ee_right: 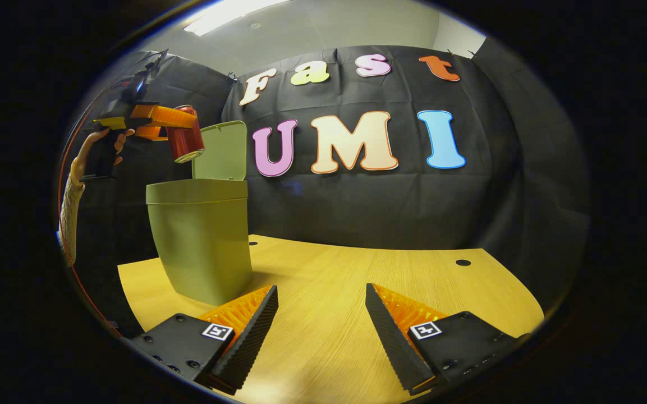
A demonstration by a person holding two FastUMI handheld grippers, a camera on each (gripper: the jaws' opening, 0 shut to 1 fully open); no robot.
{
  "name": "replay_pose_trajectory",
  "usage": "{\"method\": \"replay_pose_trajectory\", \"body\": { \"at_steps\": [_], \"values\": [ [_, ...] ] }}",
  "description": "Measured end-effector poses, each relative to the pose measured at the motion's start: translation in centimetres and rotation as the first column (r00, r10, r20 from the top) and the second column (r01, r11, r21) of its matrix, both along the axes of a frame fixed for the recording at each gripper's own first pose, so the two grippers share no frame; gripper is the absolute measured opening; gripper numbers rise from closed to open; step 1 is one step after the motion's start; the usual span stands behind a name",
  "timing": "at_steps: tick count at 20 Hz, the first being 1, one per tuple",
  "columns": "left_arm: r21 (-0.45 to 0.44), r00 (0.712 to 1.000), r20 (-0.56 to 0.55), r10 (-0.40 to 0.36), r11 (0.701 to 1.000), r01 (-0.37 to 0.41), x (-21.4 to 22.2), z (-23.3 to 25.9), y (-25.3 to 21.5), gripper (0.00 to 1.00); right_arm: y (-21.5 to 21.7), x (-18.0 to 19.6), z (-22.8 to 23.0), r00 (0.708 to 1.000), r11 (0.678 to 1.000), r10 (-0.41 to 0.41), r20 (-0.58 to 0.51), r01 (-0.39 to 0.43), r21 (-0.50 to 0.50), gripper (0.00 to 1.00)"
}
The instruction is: Press the lid of the desktop garbage bin to open it, pick up the crumpled paper on the desktop and throw it into the bin, then pick up the pop can on the desktop and drop it into the bin, and finally close the garbage bin lid.
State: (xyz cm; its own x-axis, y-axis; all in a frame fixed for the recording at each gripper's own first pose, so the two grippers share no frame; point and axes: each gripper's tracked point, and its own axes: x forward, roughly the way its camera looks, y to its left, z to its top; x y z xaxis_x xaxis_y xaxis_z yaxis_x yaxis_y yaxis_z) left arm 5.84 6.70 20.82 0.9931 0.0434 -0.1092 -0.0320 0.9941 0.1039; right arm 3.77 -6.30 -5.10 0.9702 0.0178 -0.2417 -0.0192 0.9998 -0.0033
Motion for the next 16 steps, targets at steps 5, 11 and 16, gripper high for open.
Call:
{"method": "replay_pose_trajectory", "body": {
  "at_steps": [5, 11, 16],
  "values": [
    [0.018, 0.996, -0.042, 0.076, 0.997, -0.075, 0.3, -1.3, 3.2, 0.77, 0.1, -0.1, 0.4, 1.0, 1.0, 0.001, 0.008, -0.001, 0.009, 0.98],
    [-0.022, 0.983, -0.128, 0.135, 0.99, -0.139, 1.8, -4.9, 6.5, 0.77, 0.1, -0.2, 0.6, 1.0, 1.0, 0.0, 0.01, 0.0, 0.01, 0.98],
    [-0.05, 0.976, -0.15, 0.157, 0.985, -0.166, 2.2, -6.1, 7.7, 0.79, 0.3, -0.2, 0.6, 1.0, 1.0, 0.003, 0.008, -0.003, 0.009, 0.98]
  ]
}}
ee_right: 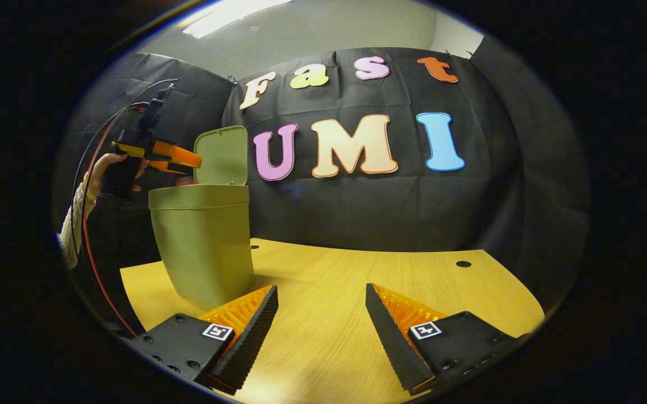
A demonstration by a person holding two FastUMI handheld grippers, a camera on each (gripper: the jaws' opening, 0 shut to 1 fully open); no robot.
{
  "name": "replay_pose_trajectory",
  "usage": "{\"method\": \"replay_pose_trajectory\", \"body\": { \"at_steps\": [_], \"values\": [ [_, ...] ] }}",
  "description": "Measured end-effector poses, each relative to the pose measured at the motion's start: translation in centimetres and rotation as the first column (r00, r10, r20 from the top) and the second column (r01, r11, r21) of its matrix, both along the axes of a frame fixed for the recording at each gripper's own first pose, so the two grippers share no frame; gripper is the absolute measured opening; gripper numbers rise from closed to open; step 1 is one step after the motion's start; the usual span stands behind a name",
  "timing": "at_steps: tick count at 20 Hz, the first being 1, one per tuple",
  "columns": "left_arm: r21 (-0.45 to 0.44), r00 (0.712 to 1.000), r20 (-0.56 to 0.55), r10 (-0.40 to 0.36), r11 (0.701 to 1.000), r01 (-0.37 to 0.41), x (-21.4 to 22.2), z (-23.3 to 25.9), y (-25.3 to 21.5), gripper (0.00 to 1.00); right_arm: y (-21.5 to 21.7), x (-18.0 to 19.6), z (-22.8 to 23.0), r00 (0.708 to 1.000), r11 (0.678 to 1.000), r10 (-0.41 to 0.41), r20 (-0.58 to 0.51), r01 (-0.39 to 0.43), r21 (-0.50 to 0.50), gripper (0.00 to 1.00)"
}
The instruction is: Press the lid of the desktop garbage bin to open it, pick up the crumpled paper on the desktop and throw it into the bin, then pick up the pop can on the desktop and drop it into the bin, and finally close the garbage bin lid.
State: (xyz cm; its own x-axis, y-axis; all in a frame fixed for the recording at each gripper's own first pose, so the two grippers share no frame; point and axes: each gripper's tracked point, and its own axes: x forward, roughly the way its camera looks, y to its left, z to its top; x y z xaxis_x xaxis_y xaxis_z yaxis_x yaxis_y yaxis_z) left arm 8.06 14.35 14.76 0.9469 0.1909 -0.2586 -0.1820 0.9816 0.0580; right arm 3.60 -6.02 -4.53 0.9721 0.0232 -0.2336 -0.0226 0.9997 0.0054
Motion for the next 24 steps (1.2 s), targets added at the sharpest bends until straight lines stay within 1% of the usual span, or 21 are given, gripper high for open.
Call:
{"method": "replay_pose_trajectory", "body": {
  "at_steps": [2, 5, 7, 10, 11, 12, 15, 17, 18, 19, 21, 23, 24],
  "values": [
    [0.015, 1.0, 0.012, 0.004, 1.0, -0.004, -0.1, 0.6, 0.0, 0.8, -0.3, -0.1, -0.1, 1.0, 1.0, -0.007, -0.003, 0.007, -0.003, 0.98],
    [0.06, 0.999, 0.031, 0.014, 0.998, -0.016, -0.2, 2.1, -0.1, 0.83, -0.8, -0.2, 0.5, 1.0, 1.0, -0.019, 0.005, 0.019, 0.007, 0.98],
    [0.084, 0.999, 0.045, 0.017, 0.996, -0.021, -0.1, 3.6, -0.3, 0.81, -1.0, -0.5, 0.7, 1.0, 1.0, -0.025, 0.011, 0.025, 0.011, 0.98],
    [0.098, 0.997, 0.081, 0.012, 0.995, -0.02, 0.4, 6.4, -1.0, 0.81, -1.3, -0.7, 1.4, 0.999, 0.999, -0.031, 0.026, 0.03, 0.011, 0.98],
    [0.104, 0.996, 0.091, 0.013, 0.994, -0.023, 0.6, 7.1, -1.1, 0.83, -1.3, -0.8, 1.8, 0.999, 0.999, -0.031, 0.031, 0.031, 0.012, 0.98],
    [0.111, 0.995, 0.1, 0.017, 0.993, -0.028, 0.9, 8.2, -1.1, 0.81, -1.4, -1.0, 2.0, 0.999, 0.999, -0.033, 0.037, 0.032, 0.013, 0.98],
    [0.117, 0.993, 0.12, 0.019, 0.993, -0.034, 2.1, 10.9, -1.0, 0.81, -1.4, -1.1, 2.8, 0.998, 0.999, -0.034, 0.052, 0.033, 0.019, 0.98],
    [0.126, 0.99, 0.136, 0.038, 0.99, -0.056, 3.3, 12.7, -0.4, 0.82, -1.6, -1.3, 2.5, 0.998, 1.0, -0.029, 0.051, 0.029, 0.013, 0.98],
    [0.133, 0.988, 0.147, 0.053, 0.988, -0.073, 3.9, 13.8, 0.1, 0.81, -1.9, -1.1, 2.5, 0.998, 0.999, -0.037, 0.049, 0.036, 0.011, 0.98],
    [0.136, 0.986, 0.154, 0.065, 0.987, -0.086, 4.5, 14.7, 0.7, 0.82, -2.2, -1.0, 2.3, 0.998, 0.999, -0.042, 0.043, 0.042, 0.015, 0.98],
    [0.139, 0.985, 0.149, 0.087, 0.984, -0.107, 5.7, 15.7, 1.8, 0.82, -2.1, -0.9, 2.0, 0.999, 0.999, -0.039, 0.033, 0.038, 0.031, 0.98],
    [0.173, 0.977, 0.171, 0.129, 0.972, -0.158, 7.2, 17.0, 3.8, 0.81, -2.1, -0.9, 1.5, 0.999, 0.999, -0.041, 0.026, 0.04, 0.031, 0.98],
    [0.201, 0.971, 0.186, 0.148, 0.962, -0.185, 7.8, 17.5, 4.8, 0.82, -2.1, -0.9, 1.3, 0.999, 0.999, -0.043, 0.022, 0.042, 0.028, 0.98]
  ]
}}
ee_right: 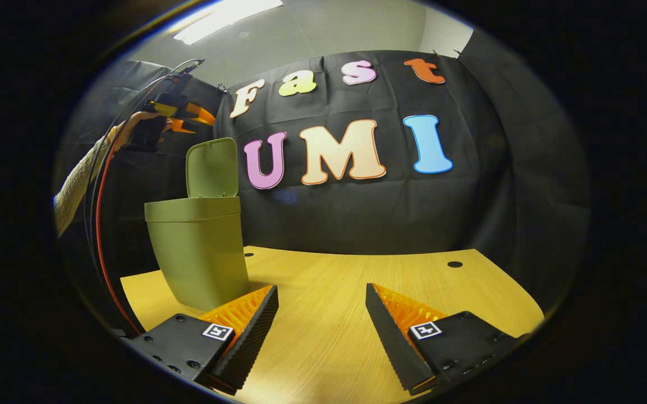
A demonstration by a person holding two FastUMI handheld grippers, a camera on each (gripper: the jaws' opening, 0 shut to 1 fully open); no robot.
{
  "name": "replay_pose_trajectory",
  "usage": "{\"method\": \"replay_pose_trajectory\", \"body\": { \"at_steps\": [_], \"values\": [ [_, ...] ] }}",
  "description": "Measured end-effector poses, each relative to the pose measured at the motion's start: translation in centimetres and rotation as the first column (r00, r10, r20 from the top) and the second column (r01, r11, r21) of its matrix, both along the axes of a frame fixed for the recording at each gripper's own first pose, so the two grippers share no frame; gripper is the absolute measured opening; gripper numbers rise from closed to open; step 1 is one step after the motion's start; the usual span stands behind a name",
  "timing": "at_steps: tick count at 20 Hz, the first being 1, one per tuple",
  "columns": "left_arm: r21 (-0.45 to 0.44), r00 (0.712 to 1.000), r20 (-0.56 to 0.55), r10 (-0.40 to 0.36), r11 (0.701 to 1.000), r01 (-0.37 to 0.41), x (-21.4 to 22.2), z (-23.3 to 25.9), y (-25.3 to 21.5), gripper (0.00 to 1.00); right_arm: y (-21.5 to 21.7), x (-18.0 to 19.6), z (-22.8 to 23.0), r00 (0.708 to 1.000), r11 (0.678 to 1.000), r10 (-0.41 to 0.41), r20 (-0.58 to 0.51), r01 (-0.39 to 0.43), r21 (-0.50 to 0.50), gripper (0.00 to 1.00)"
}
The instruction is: Press the lid of the desktop garbage bin to open it, pick up the crumpled paper on the desktop and throw it into the bin, then pick up the pop can on the desktop and drop it into the bin, and finally close the garbage bin lid.
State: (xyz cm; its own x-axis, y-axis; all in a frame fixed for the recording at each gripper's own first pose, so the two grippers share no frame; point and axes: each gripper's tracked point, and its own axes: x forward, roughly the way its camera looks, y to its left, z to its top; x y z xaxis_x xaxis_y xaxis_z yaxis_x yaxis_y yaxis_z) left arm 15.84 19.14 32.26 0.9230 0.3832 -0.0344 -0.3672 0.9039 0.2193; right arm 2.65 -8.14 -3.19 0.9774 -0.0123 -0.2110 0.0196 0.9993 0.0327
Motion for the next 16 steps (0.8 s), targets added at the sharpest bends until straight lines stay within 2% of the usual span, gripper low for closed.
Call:
{"method": "replay_pose_trajectory", "body": {
  "at_steps": [2, 5, 6, 12, 13, 14, 16],
  "values": [
    [0.022, 0.999, 0.003, 0.033, 0.999, -0.033, 1.3, 0.2, 1.3, 0.84, 0.2, 0.0, -0.1, 1.0, 1.0, 0.003, -0.006, -0.003, -0.007, 0.98],
    [-0.011, 0.998, -0.021, 0.051, 0.999, -0.052, 2.6, -1.3, 2.1, 0.89, 0.9, 0.1, -0.1, 1.0, 1.0, 0.015, -0.008, -0.015, -0.009, 0.98],
    [-0.017, 0.998, -0.027, 0.056, 0.998, -0.056, 3.0, -1.7, 2.3, 0.84, 1.0, 0.1, -0.3, 1.0, 1.0, 0.019, -0.011, -0.019, -0.01, 0.98],
    [-0.022, 0.991, -0.098, 0.096, 0.995, -0.098, 3.5, -4.2, 3.9, 0.84, 1.9, 0.1, -0.5, 0.999, 0.999, 0.034, -0.022, -0.034, -0.011, 0.98],
    [-0.028, 0.993, -0.08, 0.089, 0.995, -0.091, 3.5, -3.8, 3.7, 0.89, 2.0, 0.1, -0.4, 0.999, 0.999, 0.037, -0.022, -0.037, -0.012, 0.98],
    [-0.047, 0.994, -0.083, 0.074, 0.996, -0.078, 3.5, -4.0, 3.2, 0.85, 2.1, -0.1, -0.5, 0.999, 0.999, 0.039, -0.022, -0.04, -0.012, 0.98],
    [-0.073, 0.995, -0.079, 0.056, 0.995, -0.062, 2.5, -4.1, 2.6, 0.83, 2.4, 0.0, -0.4, 0.999, 0.999, 0.044, -0.021, -0.045, -0.012, 0.98]
  ]
}}
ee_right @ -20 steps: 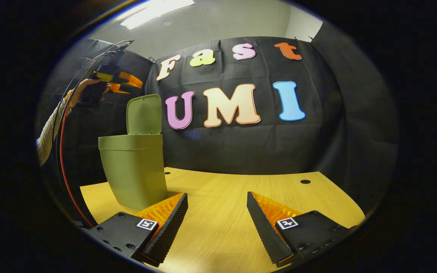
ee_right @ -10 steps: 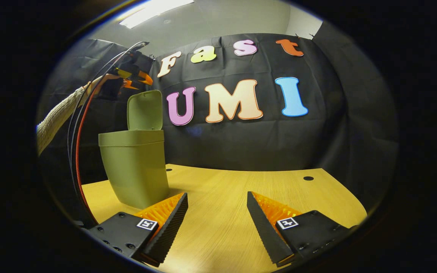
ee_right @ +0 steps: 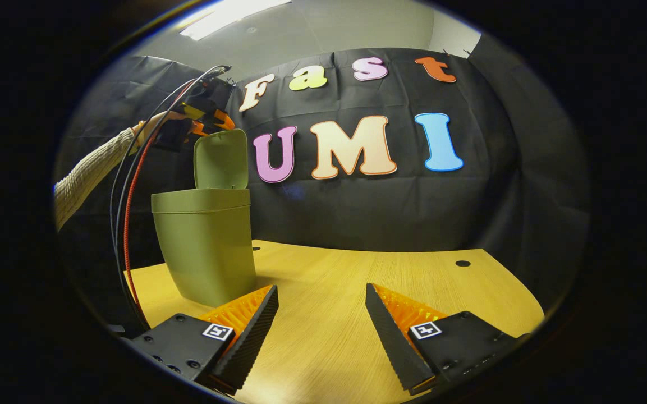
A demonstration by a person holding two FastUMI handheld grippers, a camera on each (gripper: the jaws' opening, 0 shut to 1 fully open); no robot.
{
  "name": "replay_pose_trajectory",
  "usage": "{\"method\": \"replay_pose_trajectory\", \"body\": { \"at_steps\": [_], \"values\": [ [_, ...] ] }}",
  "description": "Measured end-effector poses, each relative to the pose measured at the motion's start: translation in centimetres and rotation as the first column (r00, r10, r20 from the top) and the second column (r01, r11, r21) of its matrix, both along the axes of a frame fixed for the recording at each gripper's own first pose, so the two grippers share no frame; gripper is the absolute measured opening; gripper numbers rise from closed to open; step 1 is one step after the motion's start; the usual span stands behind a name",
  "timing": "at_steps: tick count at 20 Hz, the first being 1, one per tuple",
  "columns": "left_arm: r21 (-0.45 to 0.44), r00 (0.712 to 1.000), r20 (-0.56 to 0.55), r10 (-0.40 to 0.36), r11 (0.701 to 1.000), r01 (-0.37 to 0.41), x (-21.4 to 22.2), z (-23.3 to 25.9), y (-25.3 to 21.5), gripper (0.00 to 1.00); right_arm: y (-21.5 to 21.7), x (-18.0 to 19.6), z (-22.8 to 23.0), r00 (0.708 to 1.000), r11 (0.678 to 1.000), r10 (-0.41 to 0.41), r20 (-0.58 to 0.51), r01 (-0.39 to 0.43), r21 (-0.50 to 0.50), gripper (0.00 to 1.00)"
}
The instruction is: Press the lid of the desktop garbage bin to open it, pick up the crumpled paper on the desktop and throw it into the bin, then pick up the pop can on the desktop and drop it into the bin, and finally close the garbage bin lid.
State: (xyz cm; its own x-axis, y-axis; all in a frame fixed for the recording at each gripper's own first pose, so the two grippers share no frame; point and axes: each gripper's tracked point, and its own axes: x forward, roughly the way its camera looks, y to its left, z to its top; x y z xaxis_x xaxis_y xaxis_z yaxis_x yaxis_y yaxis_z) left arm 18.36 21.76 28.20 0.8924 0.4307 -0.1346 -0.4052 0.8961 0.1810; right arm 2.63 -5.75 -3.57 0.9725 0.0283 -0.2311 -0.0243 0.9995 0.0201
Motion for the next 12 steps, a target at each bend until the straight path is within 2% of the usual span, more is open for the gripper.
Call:
{"method": "replay_pose_trajectory", "body": {
  "at_steps": [4, 6, 7, 8, 9, 10, 11, 12],
  "values": [
    [-0.099, 0.998, -0.003, -0.067, 0.993, 0.066, -2.1, -1.5, -2.3, 0.83, 0.5, -0.4, 0.3, 1.0, 1.0, 0.009, 0.001, -0.009, 0.007, 0.98],
    [-0.12, 0.996, -0.005, -0.084, 0.989, 0.083, -3.3, -2.5, -2.9, 0.87, 1.0, -0.5, 1.1, 1.0, 1.0, 0.019, 0.018, -0.019, 0.007, 0.98],
    [-0.128, 0.995, -0.003, -0.098, 0.987, 0.097, -4.0, -2.8, -3.6, 0.83, 1.3, -0.5, 1.5, 0.999, 1.0, 0.025, 0.027, -0.025, 0.004, 0.98],
    [-0.13, 0.993, -0.002, -0.117, 0.985, 0.116, -4.7, -3.2, -4.5, 0.83, 1.4, -0.6, 1.8, 0.999, 1.0, 0.029, 0.035, -0.029, 0.0, 0.98],
    [-0.128, 0.991, -0.002, -0.133, 0.983, 0.132, -5.4, -3.9, -5.2, 0.87, 1.6, -0.6, 2.1, 0.999, 0.999, 0.032, 0.042, -0.032, -0.001, 0.98],
    [-0.131, 0.989, -0.004, -0.151, 0.98, 0.149, -6.0, -4.8, -5.9, 0.82, 1.7, -0.8, 2.2, 0.998, 0.999, 0.034, 0.047, -0.034, 0.001, 0.98],
    [-0.149, 0.986, -0.009, -0.166, 0.975, 0.163, -6.6, -5.8, -6.7, 0.85, 1.8, -0.7, 2.4, 0.998, 0.999, 0.036, 0.049, -0.037, 0.005, 0.98],
    [-0.16, 0.986, -0.021, -0.163, 0.974, 0.158, -7.4, -6.8, -7.1, 0.82, 1.8, -0.8, 2.4, 0.998, 0.999, 0.038, 0.051, -0.039, 0.008, 0.98]
  ]
}}
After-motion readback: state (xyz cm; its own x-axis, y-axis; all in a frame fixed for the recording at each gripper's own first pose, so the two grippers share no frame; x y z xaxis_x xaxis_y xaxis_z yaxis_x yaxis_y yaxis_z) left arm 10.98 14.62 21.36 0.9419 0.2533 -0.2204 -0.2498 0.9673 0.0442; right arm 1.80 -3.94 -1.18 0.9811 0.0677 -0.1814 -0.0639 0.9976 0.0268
